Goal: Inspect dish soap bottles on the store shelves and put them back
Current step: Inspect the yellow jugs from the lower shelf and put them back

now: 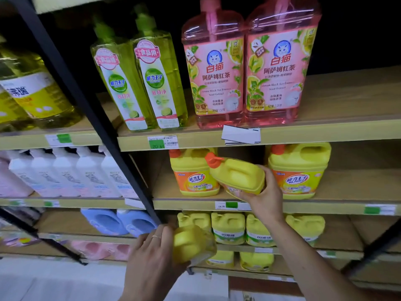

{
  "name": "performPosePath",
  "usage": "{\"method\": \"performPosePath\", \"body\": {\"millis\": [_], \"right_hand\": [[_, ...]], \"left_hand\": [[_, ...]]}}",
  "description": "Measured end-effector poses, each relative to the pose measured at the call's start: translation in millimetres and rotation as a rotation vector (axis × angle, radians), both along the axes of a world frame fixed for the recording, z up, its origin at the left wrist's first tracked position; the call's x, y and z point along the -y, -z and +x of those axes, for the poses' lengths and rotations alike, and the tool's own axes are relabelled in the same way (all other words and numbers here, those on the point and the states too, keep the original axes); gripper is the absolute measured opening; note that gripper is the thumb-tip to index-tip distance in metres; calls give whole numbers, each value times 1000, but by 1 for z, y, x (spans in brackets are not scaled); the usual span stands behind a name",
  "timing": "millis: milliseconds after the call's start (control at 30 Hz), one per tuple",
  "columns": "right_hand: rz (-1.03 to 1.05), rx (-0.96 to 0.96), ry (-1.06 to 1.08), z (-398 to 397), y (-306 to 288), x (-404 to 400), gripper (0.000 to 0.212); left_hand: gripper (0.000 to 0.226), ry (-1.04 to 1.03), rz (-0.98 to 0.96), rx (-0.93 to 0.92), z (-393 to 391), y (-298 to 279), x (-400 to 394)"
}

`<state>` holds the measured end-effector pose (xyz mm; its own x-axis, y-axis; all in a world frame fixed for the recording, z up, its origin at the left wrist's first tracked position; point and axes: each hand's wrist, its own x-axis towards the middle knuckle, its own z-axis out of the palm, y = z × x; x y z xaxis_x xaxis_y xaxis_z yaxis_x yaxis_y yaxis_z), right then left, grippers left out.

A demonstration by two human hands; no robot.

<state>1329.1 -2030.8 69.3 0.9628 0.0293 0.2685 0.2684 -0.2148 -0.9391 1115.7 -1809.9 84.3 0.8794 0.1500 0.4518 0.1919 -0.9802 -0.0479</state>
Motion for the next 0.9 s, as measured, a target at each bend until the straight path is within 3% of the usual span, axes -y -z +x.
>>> {"method": "performPosePath", "body": {"millis": [233,367,500,600,800,900], "right_hand": [[-84,-119,-52,21,-14,2,98],[-228,31,-106,21,-34,5,106],[-568,106,-152,25,-74,6,101],[-870,92,-72,25,-98,2,99],[-1016,145,-94,18,-90,10,92],[-1144,299,-10,16,-84,4,84]], "left_hand": [[71,-13,-90,-193,6,10,4],[77,17,-118,-231,11,10,9],[63,52,-77,-205,15,13,11],[65,53,-64,-226,18,15,15],[80,58,-139,-292,20,24,24],[79,67,-143,-316,20,27,29]]}}
